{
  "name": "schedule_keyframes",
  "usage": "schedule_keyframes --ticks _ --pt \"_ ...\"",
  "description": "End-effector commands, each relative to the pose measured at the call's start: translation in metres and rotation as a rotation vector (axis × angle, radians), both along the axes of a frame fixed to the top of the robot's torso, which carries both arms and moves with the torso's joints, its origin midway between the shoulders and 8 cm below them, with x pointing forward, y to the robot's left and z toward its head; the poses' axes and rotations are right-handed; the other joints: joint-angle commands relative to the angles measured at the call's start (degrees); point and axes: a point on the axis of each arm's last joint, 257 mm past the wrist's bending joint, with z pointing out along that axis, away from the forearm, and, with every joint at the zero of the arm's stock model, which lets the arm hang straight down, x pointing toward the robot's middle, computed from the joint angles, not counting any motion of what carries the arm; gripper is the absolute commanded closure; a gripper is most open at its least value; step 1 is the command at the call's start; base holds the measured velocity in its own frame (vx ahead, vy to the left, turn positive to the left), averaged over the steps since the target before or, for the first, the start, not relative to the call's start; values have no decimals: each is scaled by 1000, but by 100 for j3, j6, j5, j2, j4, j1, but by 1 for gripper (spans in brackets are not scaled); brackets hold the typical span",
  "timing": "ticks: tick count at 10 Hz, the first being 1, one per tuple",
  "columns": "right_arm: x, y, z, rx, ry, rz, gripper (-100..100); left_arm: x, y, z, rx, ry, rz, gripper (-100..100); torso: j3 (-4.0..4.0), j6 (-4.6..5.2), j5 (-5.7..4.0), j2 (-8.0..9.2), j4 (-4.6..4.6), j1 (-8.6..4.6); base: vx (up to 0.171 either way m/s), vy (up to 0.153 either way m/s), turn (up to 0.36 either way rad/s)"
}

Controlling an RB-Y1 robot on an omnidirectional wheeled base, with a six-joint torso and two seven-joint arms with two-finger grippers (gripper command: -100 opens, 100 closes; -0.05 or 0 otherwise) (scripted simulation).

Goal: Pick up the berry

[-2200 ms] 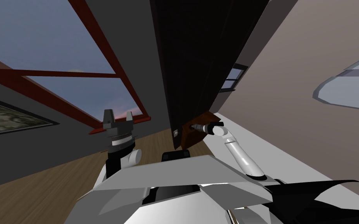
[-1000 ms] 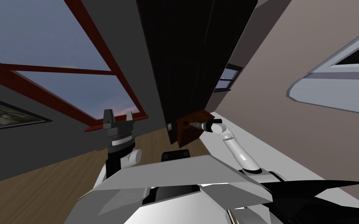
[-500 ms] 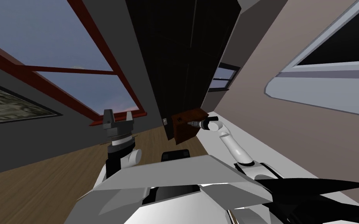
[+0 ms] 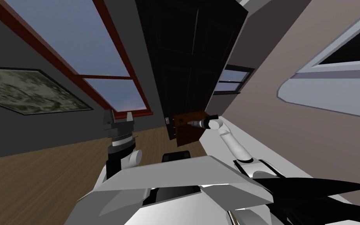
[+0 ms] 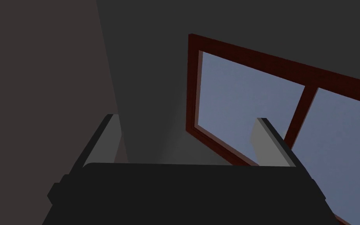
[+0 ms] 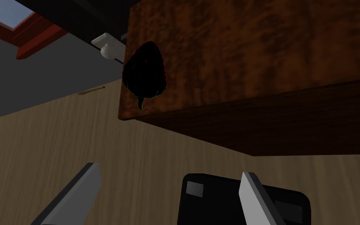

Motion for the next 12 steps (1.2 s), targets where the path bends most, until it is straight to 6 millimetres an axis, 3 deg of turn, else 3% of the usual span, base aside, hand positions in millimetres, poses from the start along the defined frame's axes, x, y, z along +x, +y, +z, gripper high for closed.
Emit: schedule_keyframes --ticks 1,7,8,9,10,12 --pt "-4 2 -2 10 21 16 -100 0 0 0 0 0 0 0 0 0 0 0 0 0 138 -45 259" --pt "-34 8 -27 56 155 66 -100 0 0 0 0 0 0 0 -9 4 7 -13 -5 33 150 3 275" --pt "-31 9 -24 52 139 62 -100 0 0 0 0 0 0 0 -11 4 6 -16 -5 27 75 -18 50" --pt "-32 9 -24 53 142 64 0 0 0 0 0 0 0 0 1 9 6 7 -1 29 13 -3 -7" --pt "-20 -4 -25 52 134 40 -100 0 0 0 0 0 0 0 15 8 7 30 5 33 -46 17 203" --pt "-15 -12 -28 53 136 24 -100 0 0 0 0 0 0 0 36 9 10 67 13 43 -69 21 76"
